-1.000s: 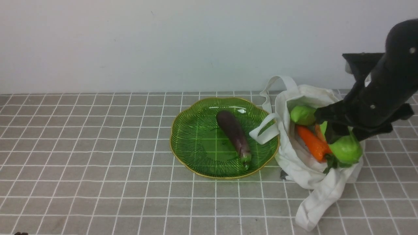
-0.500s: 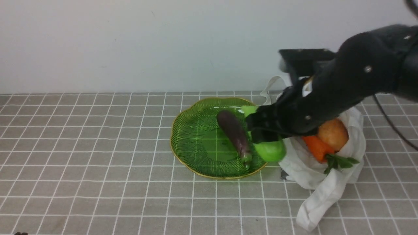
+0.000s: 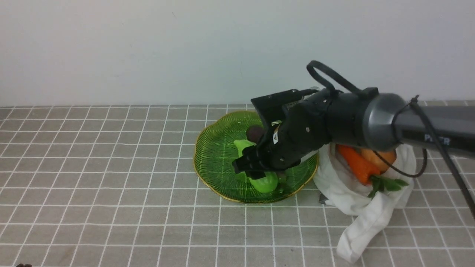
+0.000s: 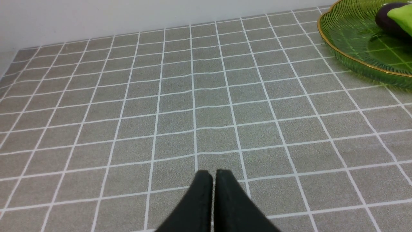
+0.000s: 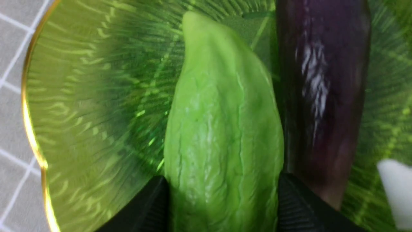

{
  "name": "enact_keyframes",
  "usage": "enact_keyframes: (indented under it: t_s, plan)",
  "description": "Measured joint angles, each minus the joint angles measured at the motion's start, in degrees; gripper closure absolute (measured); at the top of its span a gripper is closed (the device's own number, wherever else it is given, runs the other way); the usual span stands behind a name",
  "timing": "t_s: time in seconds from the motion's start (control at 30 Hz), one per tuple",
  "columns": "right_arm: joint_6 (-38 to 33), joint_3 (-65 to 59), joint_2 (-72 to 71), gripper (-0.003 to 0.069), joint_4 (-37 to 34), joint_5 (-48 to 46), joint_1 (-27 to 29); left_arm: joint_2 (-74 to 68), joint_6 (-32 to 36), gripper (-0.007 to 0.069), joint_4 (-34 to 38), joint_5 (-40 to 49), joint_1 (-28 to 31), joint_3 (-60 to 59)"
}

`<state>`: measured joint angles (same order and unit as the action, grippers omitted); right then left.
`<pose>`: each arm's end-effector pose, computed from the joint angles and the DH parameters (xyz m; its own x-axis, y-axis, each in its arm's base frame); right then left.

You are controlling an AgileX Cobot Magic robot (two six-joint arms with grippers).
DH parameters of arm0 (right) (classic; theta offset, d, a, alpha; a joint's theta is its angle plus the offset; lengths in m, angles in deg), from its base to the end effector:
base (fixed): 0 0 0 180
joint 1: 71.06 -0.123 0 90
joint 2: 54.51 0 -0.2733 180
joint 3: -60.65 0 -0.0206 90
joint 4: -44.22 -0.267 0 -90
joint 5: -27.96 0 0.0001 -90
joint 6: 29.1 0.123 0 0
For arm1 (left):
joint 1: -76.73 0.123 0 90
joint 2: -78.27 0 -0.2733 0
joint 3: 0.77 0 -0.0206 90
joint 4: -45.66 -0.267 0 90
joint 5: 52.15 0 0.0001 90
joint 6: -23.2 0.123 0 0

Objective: Take vegetables from bag on grey coffee tablecloth place on plate.
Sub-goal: 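Take the green vegetable out of the bag and place it on the plate with the right gripper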

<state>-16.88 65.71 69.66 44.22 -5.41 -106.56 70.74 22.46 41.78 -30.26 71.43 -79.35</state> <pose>0.3692 0.2634 0.1281 -0.8286 -0.3310 -0.4516 -0.4147 0.9047 0.0978 0.1108 -0.0072 0.1595 -0.3031 0.0782 -0.9497 0.0837 0.9950 0.0552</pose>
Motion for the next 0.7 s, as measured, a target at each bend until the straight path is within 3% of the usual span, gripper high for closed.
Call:
enact_keyframes:
  t_s: [0.13,0.17,0.27,0.4,0.5,0.63,0.7]
  plan:
    - [0.06,0.12,0.16,0.022,1.22,2.22,0.0,0.0,0.0,0.0629,0.0,0.0,0.0,0.0]
    - [0.06,0.3,0.16,0.0165,1.76,2.74,0.0,0.0,0.0,0.0629,0.0,0.0,0.0,0.0]
    - [0.48,0.61,0.23,0.0094,2.59,2.66,0.0,0.0,0.0,0.0629,0.0,0.0,0.0,0.0]
    - [1.16,3.64,0.23,0.0049,2.84,-3.99,0.0,0.0,0.0,0.0629,0.0,0.0,0.0,0.0]
    - [0.38,9.22,-0.17,0.0067,3.77,-14.42,0.0,0.0,0.0,0.0629,0.0,0.0,0.0,0.0]
    - [-3.46,18.27,-2.04,0.0144,5.59,-26.96,0.0,0.0,0.0,0.0629,0.0,0.0,0.0,0.0]
    - [-6.58,25.34,-4.36,0.0247,7.42,-35.17,0.0,0.0,0.0,0.0629,0.0,0.0,0.0,0.0]
